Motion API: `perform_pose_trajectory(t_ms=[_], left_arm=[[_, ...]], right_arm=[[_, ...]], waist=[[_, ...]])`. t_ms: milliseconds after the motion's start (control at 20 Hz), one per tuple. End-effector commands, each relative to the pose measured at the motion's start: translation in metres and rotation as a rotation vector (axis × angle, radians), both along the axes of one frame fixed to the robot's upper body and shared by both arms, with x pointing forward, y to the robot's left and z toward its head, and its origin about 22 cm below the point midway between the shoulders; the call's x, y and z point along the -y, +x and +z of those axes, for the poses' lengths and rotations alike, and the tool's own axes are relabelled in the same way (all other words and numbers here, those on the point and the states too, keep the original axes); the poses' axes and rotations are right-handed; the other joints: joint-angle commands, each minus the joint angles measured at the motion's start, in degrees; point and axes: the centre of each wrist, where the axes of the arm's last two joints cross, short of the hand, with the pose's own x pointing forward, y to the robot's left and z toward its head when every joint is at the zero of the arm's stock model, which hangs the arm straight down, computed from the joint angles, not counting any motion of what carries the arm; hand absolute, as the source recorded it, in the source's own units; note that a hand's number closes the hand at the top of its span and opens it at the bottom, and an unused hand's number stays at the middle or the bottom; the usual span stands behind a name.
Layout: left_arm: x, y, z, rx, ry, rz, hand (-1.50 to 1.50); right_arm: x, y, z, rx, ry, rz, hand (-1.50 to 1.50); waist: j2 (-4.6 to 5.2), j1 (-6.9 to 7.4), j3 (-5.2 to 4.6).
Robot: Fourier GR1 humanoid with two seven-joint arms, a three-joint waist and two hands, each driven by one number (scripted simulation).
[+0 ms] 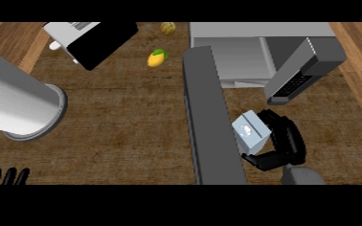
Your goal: Pick up the milk, place it into the microwave and close the microwave
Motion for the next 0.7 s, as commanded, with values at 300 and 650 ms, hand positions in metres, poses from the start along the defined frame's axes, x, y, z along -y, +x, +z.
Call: perform_pose_trajectory(t_ms=[300,650], left_arm=[[0.001,-0.019,0.011,0.0,-0.002,0.002,-1.5],[-0.03,-0.014,0.01,-0.003,-0.006,0.021,-1.5]], right_arm=[[-0.053,-0.021,0.082,-0.005,0.062,-0.061,1.5],[-0.091,0.017,0.083,0.055,-0.018,-0.136,1.5]], waist=[[0.22,0.98,0.09],[0.47,1.61,0.12]])
